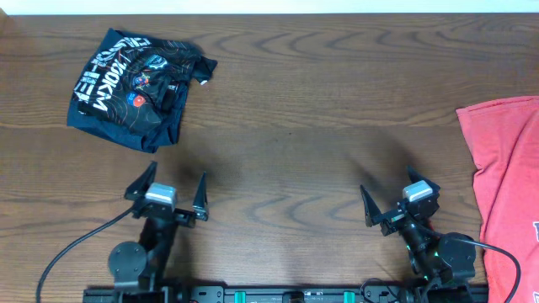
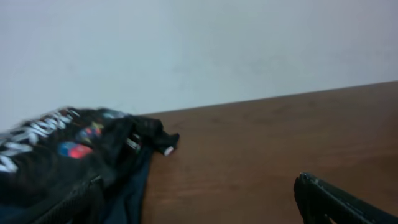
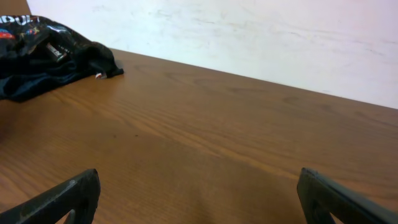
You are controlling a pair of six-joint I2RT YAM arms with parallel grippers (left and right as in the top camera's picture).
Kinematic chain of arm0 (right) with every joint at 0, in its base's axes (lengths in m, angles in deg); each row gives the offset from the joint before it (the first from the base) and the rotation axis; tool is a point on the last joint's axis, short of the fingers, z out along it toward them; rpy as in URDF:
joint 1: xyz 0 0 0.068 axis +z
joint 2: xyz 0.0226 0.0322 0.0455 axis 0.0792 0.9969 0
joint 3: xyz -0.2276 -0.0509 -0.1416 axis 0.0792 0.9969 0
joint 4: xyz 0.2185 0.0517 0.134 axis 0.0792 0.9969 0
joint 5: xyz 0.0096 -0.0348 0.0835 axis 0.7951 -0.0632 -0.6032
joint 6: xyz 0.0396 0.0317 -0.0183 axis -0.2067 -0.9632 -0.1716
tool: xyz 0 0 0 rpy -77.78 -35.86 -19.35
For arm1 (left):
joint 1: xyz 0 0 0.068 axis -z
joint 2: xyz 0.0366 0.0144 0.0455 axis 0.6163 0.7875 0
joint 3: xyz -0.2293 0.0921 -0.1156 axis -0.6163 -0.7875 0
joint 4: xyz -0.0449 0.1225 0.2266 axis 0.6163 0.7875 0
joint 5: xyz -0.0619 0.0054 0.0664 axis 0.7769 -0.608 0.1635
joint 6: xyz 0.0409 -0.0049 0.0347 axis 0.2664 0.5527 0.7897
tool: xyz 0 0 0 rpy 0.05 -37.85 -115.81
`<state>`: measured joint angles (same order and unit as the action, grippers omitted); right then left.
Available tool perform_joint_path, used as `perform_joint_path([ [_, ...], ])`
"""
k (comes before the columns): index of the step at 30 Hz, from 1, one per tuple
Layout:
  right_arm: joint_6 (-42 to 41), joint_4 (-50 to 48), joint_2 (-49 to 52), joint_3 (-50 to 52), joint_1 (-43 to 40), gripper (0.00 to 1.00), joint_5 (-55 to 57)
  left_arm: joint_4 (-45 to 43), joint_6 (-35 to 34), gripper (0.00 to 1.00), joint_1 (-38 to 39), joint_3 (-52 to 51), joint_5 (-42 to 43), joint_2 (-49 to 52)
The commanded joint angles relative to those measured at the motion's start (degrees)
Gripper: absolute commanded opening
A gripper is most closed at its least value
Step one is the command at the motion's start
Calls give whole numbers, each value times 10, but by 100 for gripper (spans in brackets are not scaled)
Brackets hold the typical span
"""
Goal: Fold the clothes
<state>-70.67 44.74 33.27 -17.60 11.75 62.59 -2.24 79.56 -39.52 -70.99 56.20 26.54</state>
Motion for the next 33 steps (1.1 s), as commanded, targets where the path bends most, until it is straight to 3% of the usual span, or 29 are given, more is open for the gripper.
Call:
perform_joint_path([
  [1, -5, -1, -5, 3, -9, 99, -3, -25, 4, 98, 10, -37, 9, -5],
  [33, -5, -1, -5, 3, -9, 99, -2, 17, 4, 98, 17, -51, 7, -3],
])
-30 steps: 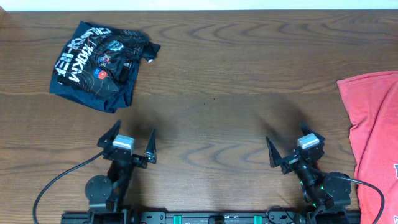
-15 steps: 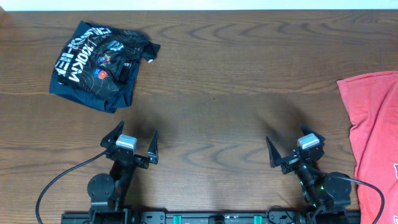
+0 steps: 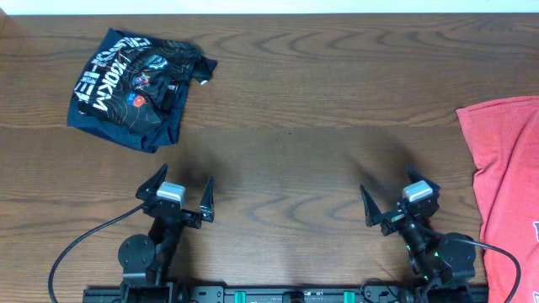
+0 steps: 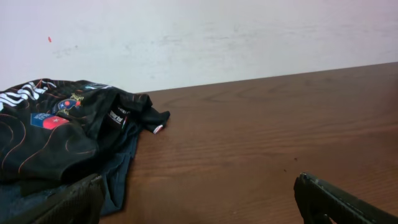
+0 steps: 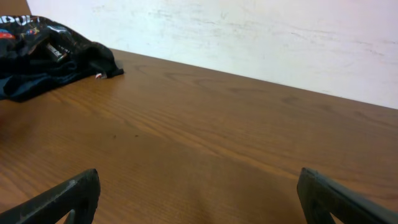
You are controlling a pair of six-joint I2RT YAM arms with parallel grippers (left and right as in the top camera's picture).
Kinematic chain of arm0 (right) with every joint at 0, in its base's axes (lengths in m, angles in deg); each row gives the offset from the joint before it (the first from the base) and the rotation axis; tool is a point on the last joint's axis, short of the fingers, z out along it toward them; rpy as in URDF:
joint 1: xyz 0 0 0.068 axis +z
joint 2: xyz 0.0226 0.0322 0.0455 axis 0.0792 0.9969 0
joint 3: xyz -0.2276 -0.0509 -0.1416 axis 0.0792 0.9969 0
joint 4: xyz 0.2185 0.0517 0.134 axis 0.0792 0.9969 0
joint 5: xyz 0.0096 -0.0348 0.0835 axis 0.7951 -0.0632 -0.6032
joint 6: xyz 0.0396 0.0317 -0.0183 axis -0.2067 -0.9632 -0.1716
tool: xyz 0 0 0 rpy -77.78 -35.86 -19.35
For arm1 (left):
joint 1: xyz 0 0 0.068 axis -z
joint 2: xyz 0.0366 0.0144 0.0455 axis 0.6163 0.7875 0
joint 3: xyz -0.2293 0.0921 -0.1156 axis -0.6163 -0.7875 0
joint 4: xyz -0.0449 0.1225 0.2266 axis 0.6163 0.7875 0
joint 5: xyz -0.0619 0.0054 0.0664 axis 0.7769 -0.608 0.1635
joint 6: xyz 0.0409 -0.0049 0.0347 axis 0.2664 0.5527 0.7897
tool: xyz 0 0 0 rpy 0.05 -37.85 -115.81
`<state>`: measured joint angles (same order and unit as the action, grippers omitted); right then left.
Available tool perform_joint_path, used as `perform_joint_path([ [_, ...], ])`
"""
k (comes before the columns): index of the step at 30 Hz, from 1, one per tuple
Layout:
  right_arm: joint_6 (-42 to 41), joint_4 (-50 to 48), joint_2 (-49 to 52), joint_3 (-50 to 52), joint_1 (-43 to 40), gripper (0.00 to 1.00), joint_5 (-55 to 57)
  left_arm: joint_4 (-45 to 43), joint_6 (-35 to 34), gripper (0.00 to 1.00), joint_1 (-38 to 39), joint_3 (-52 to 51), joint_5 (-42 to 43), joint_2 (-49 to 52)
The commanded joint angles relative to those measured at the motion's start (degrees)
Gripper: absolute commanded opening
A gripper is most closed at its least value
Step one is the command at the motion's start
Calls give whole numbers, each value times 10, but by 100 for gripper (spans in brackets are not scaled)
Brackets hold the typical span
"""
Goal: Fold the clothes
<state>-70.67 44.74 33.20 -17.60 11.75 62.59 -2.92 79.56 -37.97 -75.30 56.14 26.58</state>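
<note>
A crumpled black printed shirt (image 3: 135, 84) lies in a heap at the table's far left; it shows in the left wrist view (image 4: 59, 134) and far off in the right wrist view (image 5: 50, 53). A red shirt (image 3: 505, 185) lies spread at the right edge. My left gripper (image 3: 183, 189) stands open low near the front edge, below the black shirt, nothing between its fingers. My right gripper (image 3: 396, 202) is open too, left of the red shirt, holding nothing.
The brown wooden table (image 3: 320, 109) stretches between the two garments. A white wall (image 4: 217, 31) runs along the far edge. Black cables (image 3: 76, 252) trail from the arm bases at the front edge.
My left gripper has shifted a little to the right and towards the front edge and turned slightly; its view is now sharp. The right gripper and both shirts are unchanged.
</note>
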Motion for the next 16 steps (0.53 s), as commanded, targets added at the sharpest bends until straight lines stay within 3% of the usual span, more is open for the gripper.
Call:
perform_joint_path([
  [1, -5, -1, -4, 3, -9, 99, -3, 23, 4, 98, 2, -8, 7, -4],
  [16, -5, -1, -4, 3, -9, 99, -2, 23, 4, 98, 2, -8, 7, -4],
])
